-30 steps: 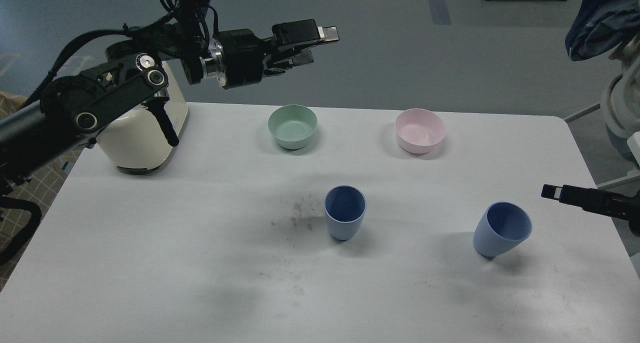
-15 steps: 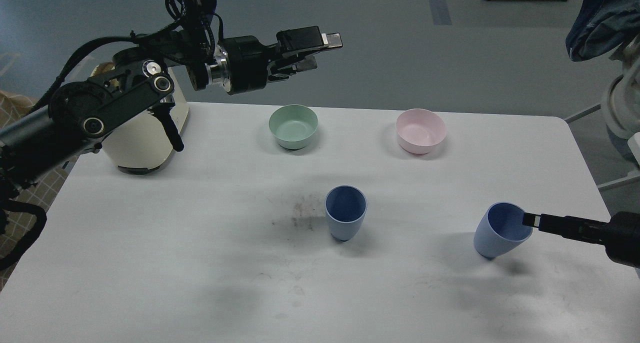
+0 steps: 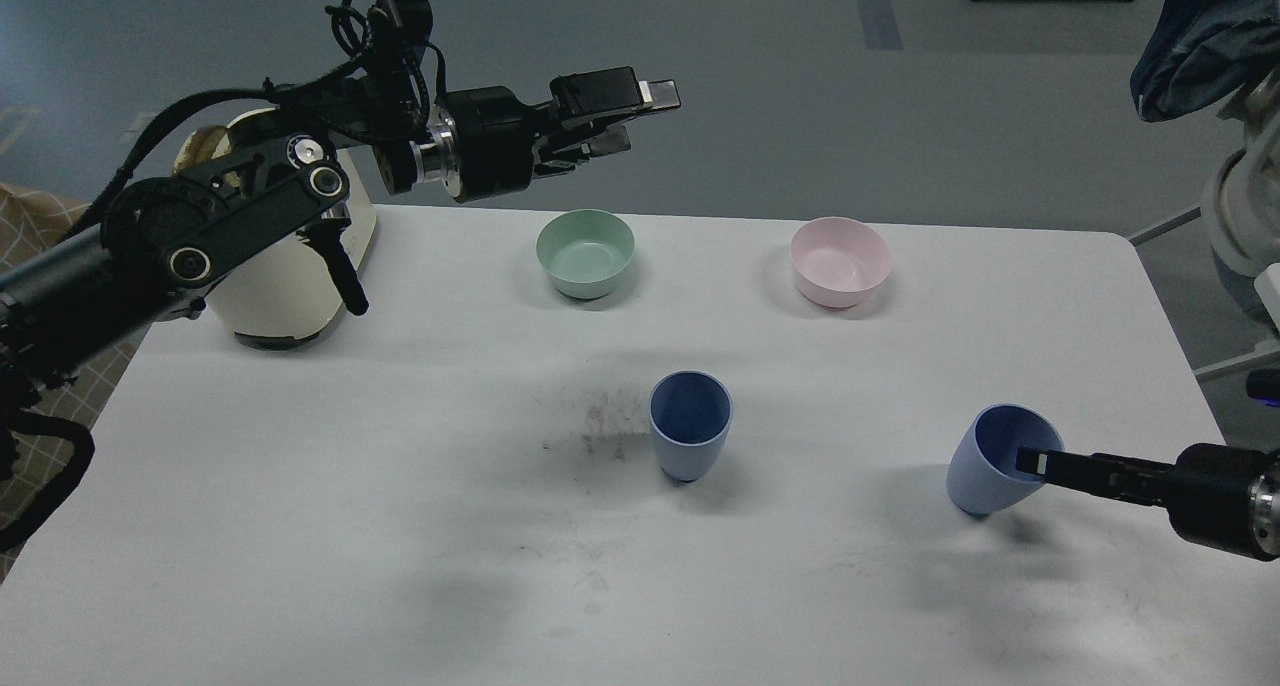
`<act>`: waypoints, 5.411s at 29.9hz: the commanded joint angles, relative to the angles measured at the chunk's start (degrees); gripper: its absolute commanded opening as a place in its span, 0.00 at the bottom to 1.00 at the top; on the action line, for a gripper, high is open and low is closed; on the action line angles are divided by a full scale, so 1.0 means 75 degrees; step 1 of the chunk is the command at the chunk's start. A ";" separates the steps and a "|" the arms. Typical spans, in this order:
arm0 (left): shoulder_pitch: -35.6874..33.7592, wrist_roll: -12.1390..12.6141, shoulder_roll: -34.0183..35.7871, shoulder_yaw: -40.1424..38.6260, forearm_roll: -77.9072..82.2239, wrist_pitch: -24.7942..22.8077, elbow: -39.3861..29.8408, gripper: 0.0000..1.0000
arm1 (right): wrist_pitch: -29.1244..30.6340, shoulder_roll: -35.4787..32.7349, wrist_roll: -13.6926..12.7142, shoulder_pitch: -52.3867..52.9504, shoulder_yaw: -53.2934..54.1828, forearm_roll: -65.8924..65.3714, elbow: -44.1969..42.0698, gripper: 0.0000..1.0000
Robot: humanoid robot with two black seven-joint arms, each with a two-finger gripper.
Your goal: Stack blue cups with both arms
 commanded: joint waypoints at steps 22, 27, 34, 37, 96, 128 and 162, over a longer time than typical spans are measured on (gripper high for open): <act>0.0060 0.0000 0.0024 0.0005 0.0000 0.0067 -0.0041 0.96 | 0.0000 -0.0812 -0.0017 0.0519 0.0879 -0.0017 0.0590 0.00; 0.0048 0.0000 0.0047 0.0028 0.0000 0.0055 -0.0041 0.96 | 0.0000 -0.0731 -0.0029 0.1878 0.0797 -0.0485 0.0520 0.00; 0.0048 0.0000 0.0047 0.0040 0.0058 0.0055 -0.0041 0.96 | 0.0000 0.0077 -0.0029 0.4078 -0.0722 -0.0685 -0.0006 0.00; 0.0060 0.0000 0.0047 0.0040 0.0093 0.0055 -0.0041 0.96 | 0.0000 0.0416 -0.0017 0.5097 -0.1589 -0.0662 -0.0393 0.00; 0.0235 0.0000 0.0118 -0.0054 0.0105 0.0067 0.0076 0.96 | 0.0000 0.3594 0.0276 1.0294 -0.8027 0.0006 -0.0008 0.00; 0.0318 -0.0012 0.0165 -0.0065 0.0093 0.0055 0.0029 0.96 | 0.0000 0.3582 0.0264 1.0270 -0.8004 0.0030 0.0004 0.42; 0.0751 -0.0012 -0.0221 -0.1847 -0.4393 0.0360 0.2278 0.98 | -0.2395 0.2257 0.0229 0.8481 -0.4748 0.3413 -0.3440 1.00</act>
